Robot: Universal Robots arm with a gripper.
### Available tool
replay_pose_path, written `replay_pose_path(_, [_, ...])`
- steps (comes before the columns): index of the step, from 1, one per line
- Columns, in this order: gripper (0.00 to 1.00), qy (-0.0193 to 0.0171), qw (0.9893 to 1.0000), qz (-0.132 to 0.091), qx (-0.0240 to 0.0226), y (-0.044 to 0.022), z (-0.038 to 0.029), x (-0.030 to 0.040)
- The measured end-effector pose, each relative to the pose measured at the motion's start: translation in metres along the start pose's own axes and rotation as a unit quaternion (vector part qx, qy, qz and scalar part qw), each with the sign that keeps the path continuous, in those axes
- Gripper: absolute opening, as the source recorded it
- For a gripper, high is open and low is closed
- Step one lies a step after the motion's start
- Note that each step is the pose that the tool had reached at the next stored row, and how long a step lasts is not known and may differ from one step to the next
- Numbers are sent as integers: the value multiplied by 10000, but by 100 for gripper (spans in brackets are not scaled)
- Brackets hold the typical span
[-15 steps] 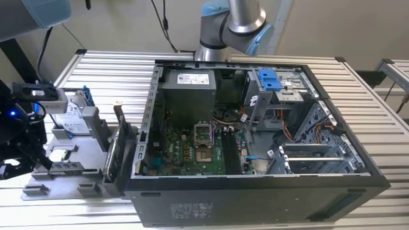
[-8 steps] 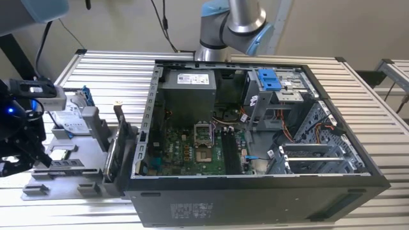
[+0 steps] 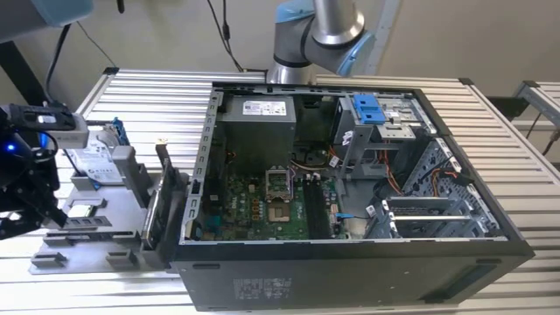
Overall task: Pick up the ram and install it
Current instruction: 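Pick up the ram and move it above insertion slot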
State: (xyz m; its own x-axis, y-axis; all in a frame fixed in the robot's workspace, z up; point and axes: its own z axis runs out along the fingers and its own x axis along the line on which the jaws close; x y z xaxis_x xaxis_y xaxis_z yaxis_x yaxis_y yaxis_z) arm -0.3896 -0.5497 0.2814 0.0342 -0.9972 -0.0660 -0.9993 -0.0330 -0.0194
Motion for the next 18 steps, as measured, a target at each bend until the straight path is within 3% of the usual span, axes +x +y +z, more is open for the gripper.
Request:
replay_pose_path(4, [15,0,10000,2,-25,0,-24,-1])
replay_pose_path(18, [15,25,10000,1,-29,-2,-112,-7])
